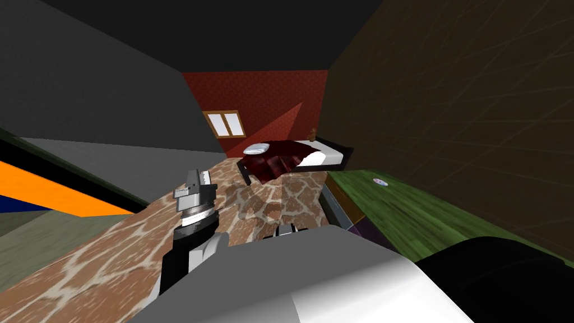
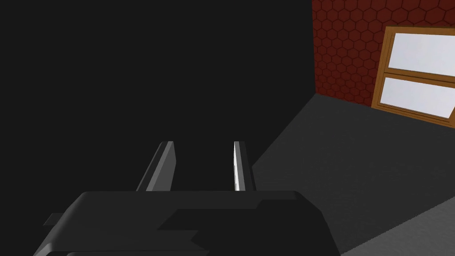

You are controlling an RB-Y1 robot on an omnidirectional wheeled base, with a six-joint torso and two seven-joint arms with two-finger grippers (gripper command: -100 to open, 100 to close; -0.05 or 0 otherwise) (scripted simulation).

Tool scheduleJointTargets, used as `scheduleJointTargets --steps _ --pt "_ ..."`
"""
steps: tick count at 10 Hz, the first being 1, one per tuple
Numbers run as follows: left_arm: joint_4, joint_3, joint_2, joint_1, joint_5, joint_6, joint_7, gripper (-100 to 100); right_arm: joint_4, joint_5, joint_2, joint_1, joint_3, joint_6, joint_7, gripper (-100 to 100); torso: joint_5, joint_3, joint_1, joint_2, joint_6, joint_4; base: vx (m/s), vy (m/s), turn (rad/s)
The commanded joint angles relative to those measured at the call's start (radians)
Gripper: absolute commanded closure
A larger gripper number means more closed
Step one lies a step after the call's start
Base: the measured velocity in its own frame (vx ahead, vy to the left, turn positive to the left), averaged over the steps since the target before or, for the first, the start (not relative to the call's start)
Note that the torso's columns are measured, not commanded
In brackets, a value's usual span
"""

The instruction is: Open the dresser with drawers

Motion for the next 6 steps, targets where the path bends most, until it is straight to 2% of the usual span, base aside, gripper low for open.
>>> scheduleJointTargets --steps 1,2,3,4,5,6 --pt "0.000 0.000 0.000 0.000 0.000 0.000 0.000 0 0.024 -0.022 -0.021 -0.003 -0.016 -0.016 -0.011 -100 0.000 0.000 0.000 0.000 0.000 0.000 -0.019 -0.006 0.191" --pt "0.000 0.000 0.000 0.000 0.000 0.000 0.000 0 0.042 -0.040 -0.037 -0.005 -0.028 -0.032 -0.020 -100 0.000 0.000 0.000 0.001 0.000 0.000 -0.048 0.000 0.309" --pt "0.000 0.000 0.000 0.000 0.000 0.000 0.000 0 0.046 -0.045 -0.041 -0.006 -0.031 -0.036 -0.022 -100 0.001 0.001 -0.003 0.002 -0.001 0.000 -0.045 0.017 0.116" --pt "0.000 0.000 0.000 0.000 0.000 0.000 0.000 0 0.046 -0.045 -0.041 -0.006 -0.031 -0.036 -0.022 -100 0.003 0.000 -0.008 0.001 0.001 0.000 -0.019 0.005 0.003" --pt "0.000 0.000 0.000 0.000 0.000 0.000 0.000 0 0.025 -0.043 -0.029 -0.002 -0.026 -0.032 -0.010 -100 0.002 -0.001 -0.009 0.000 0.003 -0.002 -0.002 0.007 0.007" --pt "0.000 0.000 0.000 0.000 0.000 0.000 0.000 0 0.028 -0.026 -0.025 -0.003 -0.019 -0.020 -0.013 100 0.000 -0.001 -0.007 -0.001 0.002 -0.001 0.018 -0.011 -0.161"
